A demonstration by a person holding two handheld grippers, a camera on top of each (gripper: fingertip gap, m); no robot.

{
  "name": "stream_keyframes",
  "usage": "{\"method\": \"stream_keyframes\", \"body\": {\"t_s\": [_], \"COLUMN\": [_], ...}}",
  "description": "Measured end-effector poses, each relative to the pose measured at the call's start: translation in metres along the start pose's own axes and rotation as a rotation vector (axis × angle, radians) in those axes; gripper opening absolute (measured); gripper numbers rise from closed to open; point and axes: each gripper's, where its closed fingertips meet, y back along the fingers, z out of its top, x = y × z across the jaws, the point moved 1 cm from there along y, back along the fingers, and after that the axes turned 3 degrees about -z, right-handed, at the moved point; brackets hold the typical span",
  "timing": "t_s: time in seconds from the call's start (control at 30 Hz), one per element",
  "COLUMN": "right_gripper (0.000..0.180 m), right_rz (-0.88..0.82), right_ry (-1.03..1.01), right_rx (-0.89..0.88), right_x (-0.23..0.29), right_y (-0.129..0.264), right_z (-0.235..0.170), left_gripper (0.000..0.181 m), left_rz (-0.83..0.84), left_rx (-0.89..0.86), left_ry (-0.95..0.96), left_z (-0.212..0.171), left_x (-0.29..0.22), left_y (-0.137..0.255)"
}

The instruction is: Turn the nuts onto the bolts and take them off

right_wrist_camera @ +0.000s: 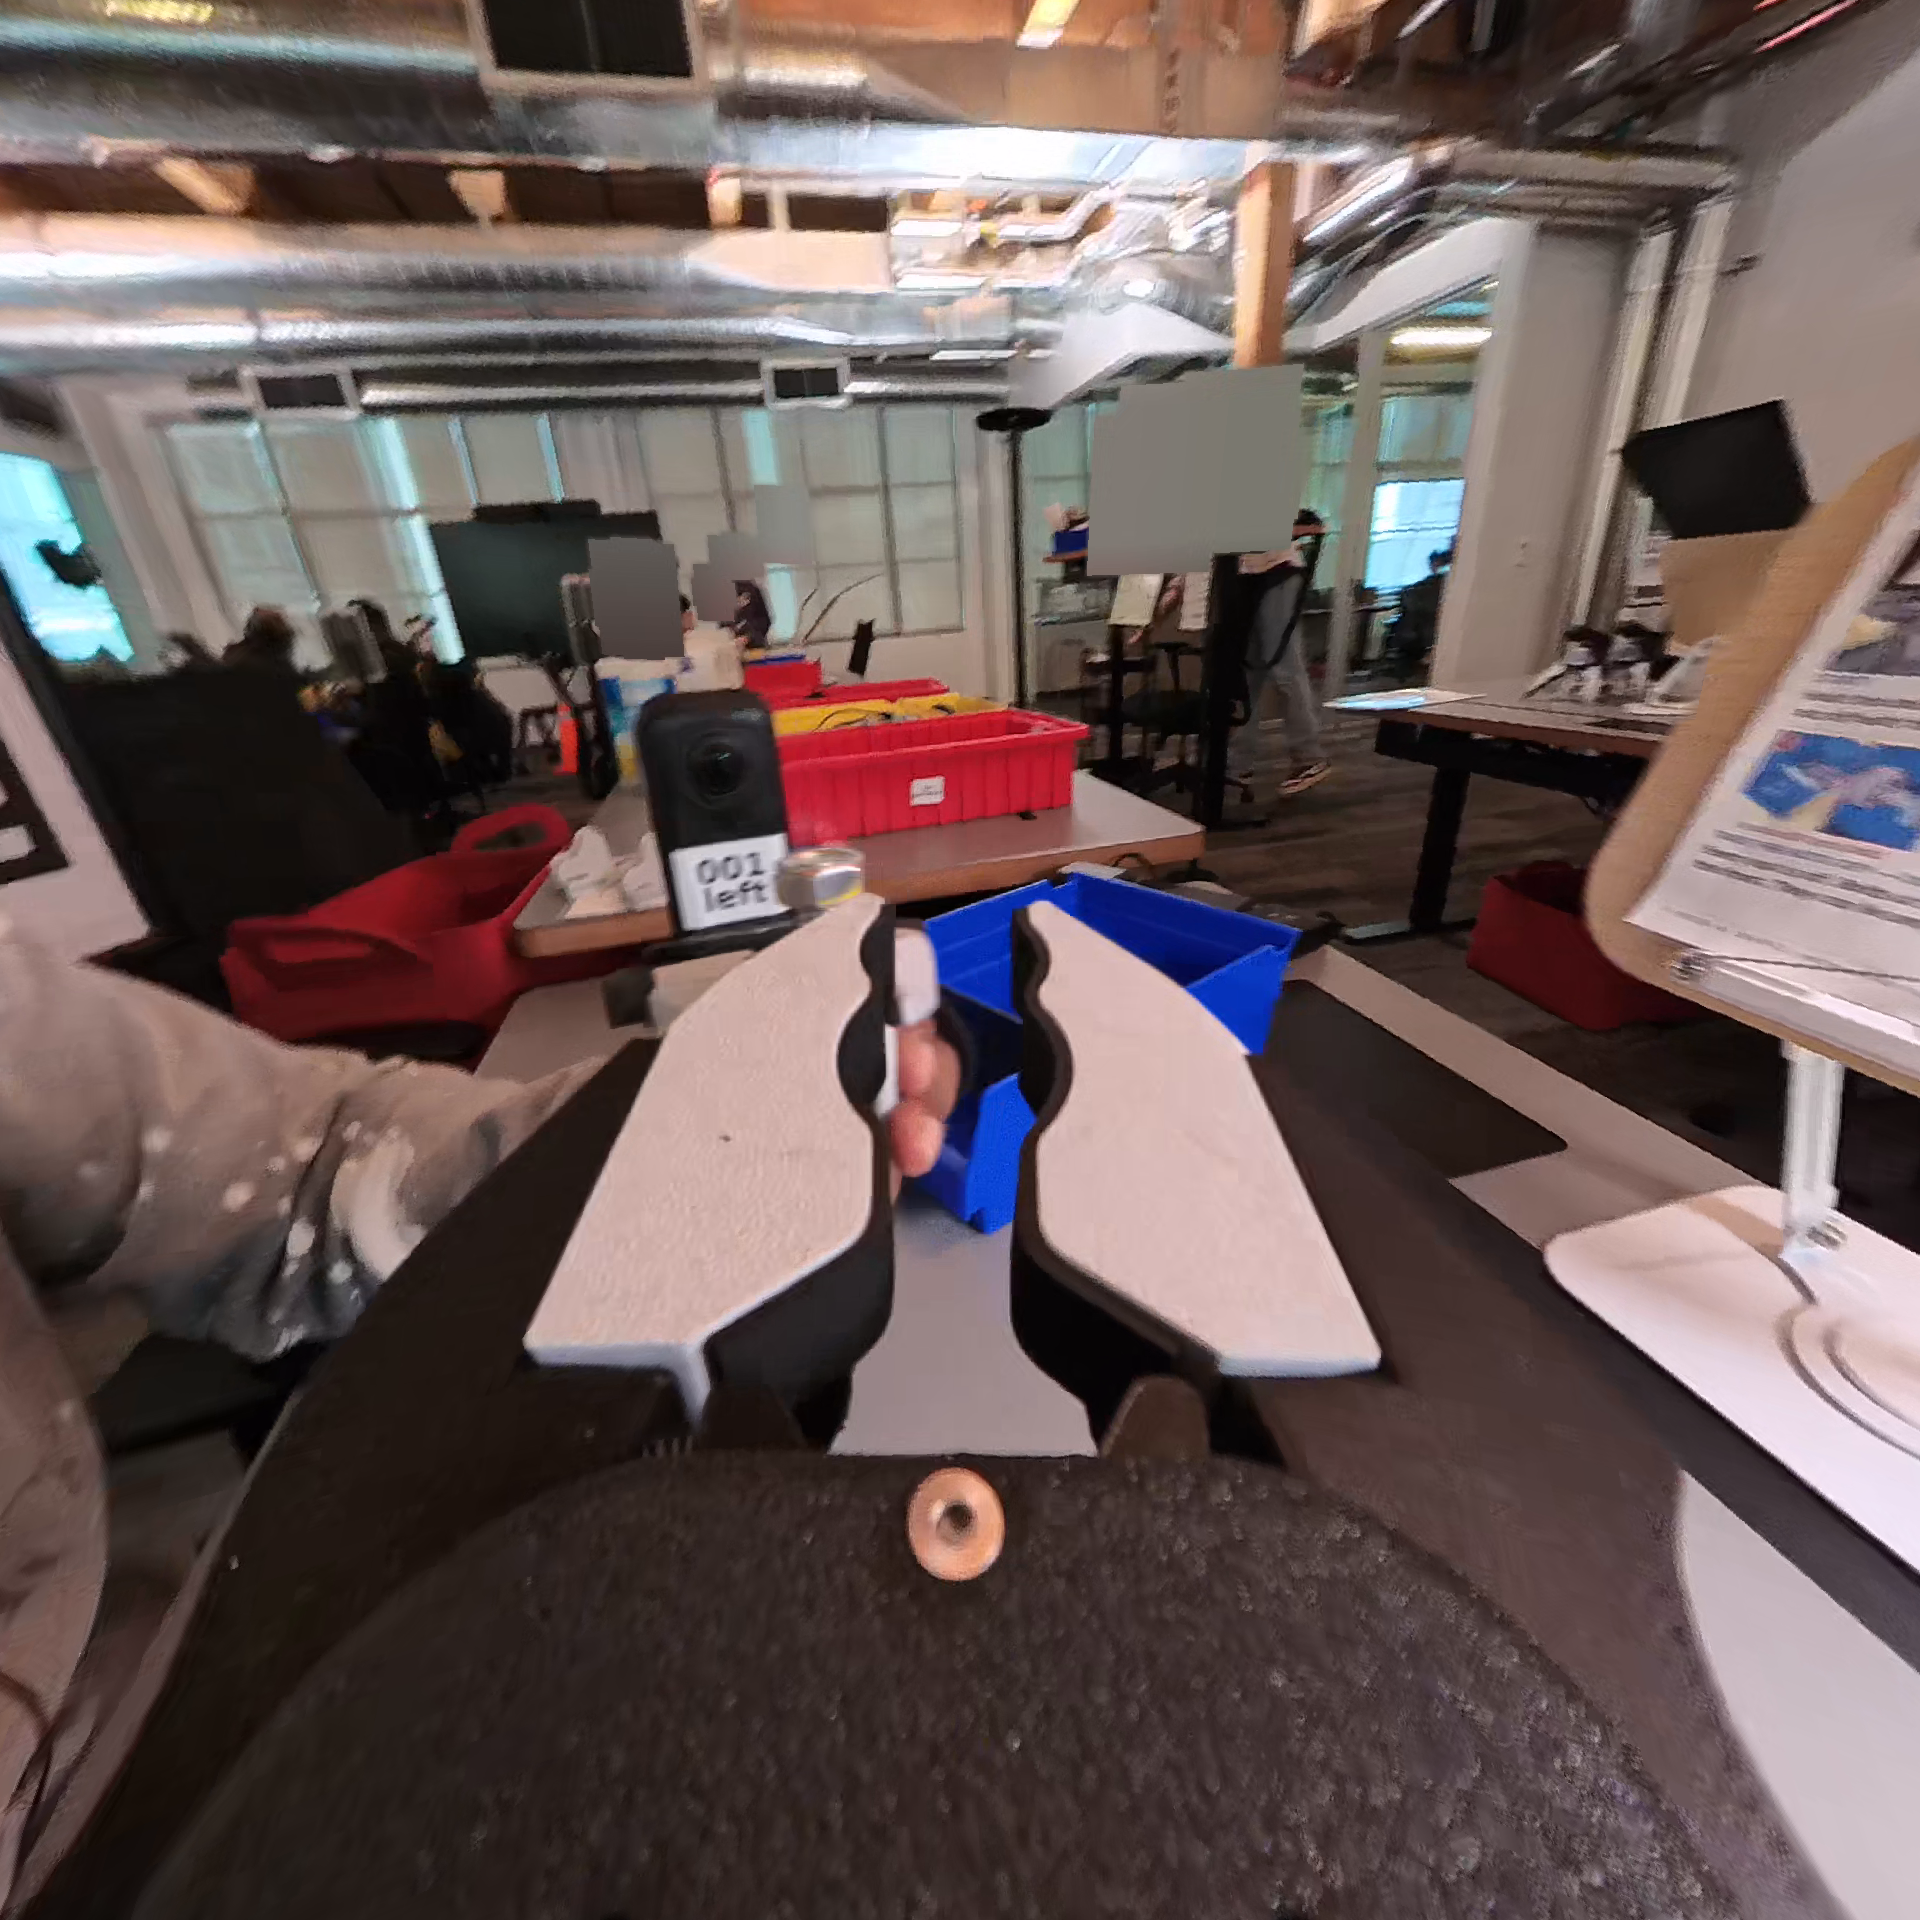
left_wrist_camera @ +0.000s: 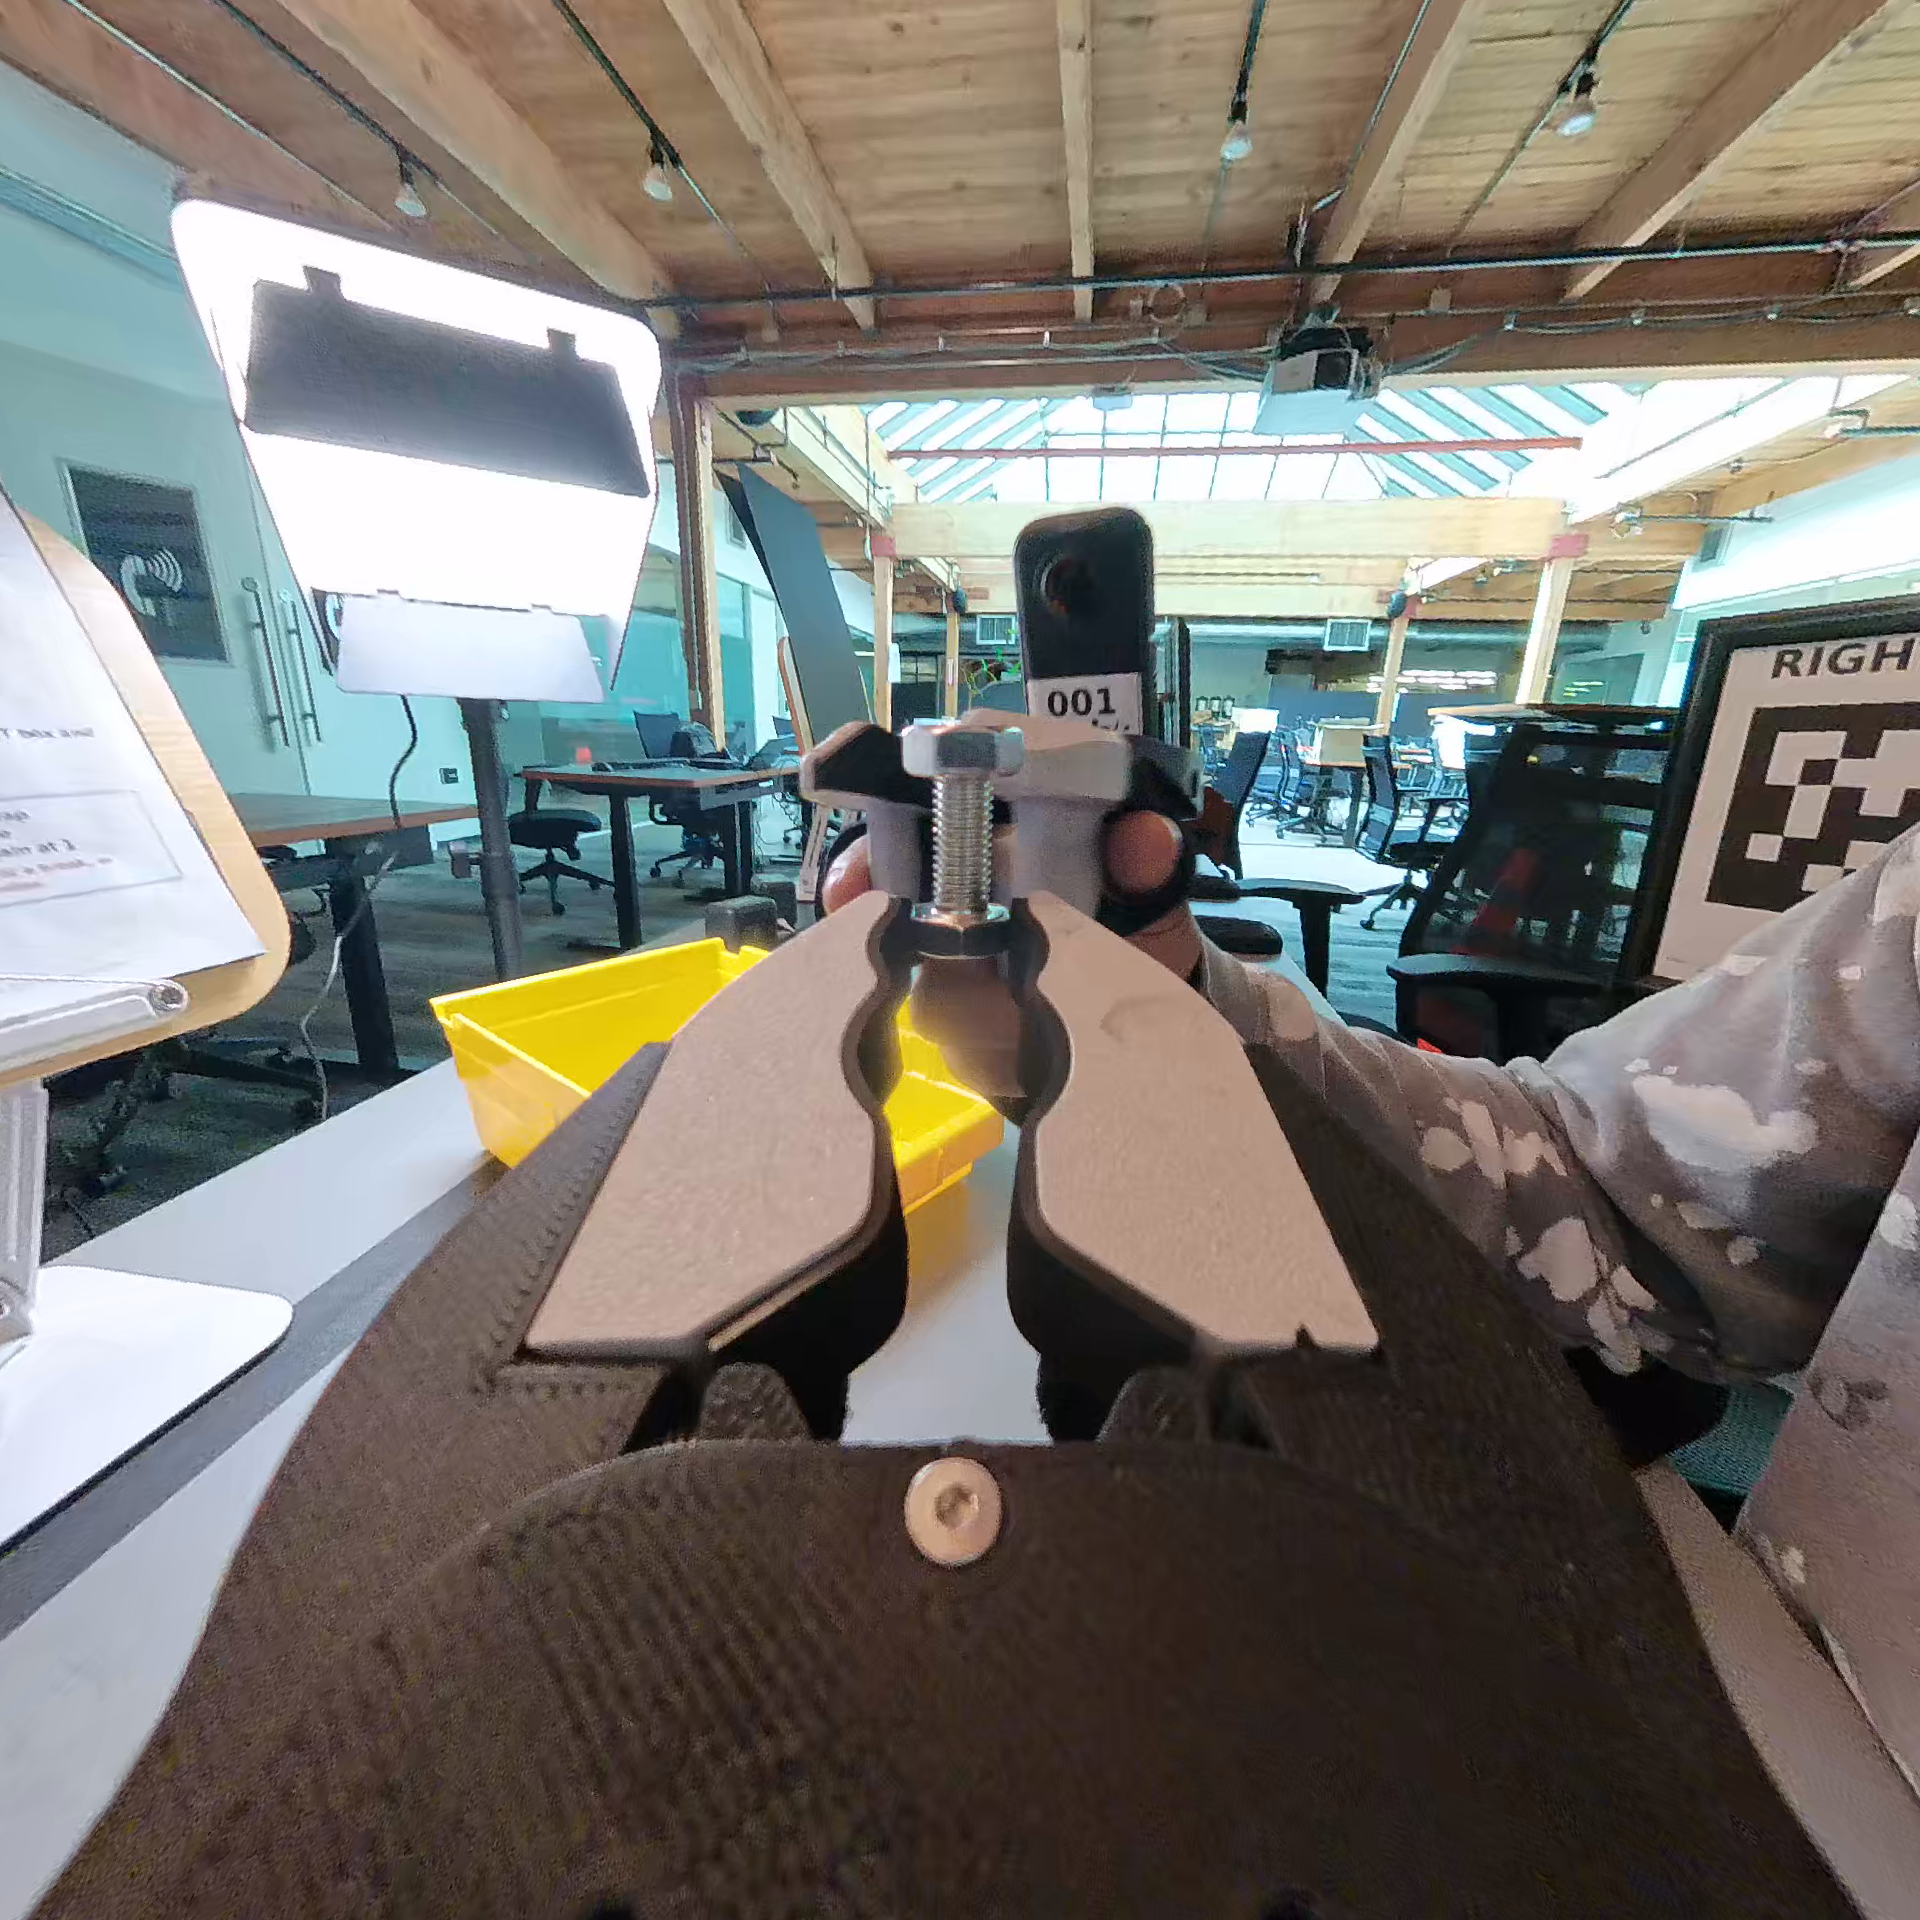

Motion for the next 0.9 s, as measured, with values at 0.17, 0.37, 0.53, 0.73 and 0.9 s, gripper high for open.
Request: {"method": "stream_keyframes", "body": {"t_s": [0.17, 0.37, 0.53, 0.73, 0.9], "right_gripper": [0.023, 0.032, 0.021, 0.033, 0.019], "right_rz": [0.012, -0.022, -0.066, -0.045, -0.07], "right_ry": [-0.047, -0.008, -0.043, 0.01, -0.021], "right_rx": [-0.04, 0.002, -0.029, 0.008, -0.042], "right_x": [0.001, 0.004, -0.01, 0.005, -0.006], "right_y": [0.0, -0.009, 0.001, -0.013, -0.002], "right_z": [0.005, -0.003, 0.004, -0.004, 0.004], "left_gripper": [0.02, 0.019, 0.019, 0.019, 0.018], "left_rz": [0.05, 0.091, 0.101, 0.101, 0.095], "left_rx": [0.015, 0.034, 0.017, 0.03, -0.017], "left_ry": [-0.002, -0.025, -0.038, -0.035, -0.027], "left_z": [0.0, -0.005, 0.001, -0.006, 0.004], "left_x": [0.007, 0.011, 0.012, 0.011, 0.012], "left_y": [0.002, 0.0, 0.003, 0.0, 0.005]}}
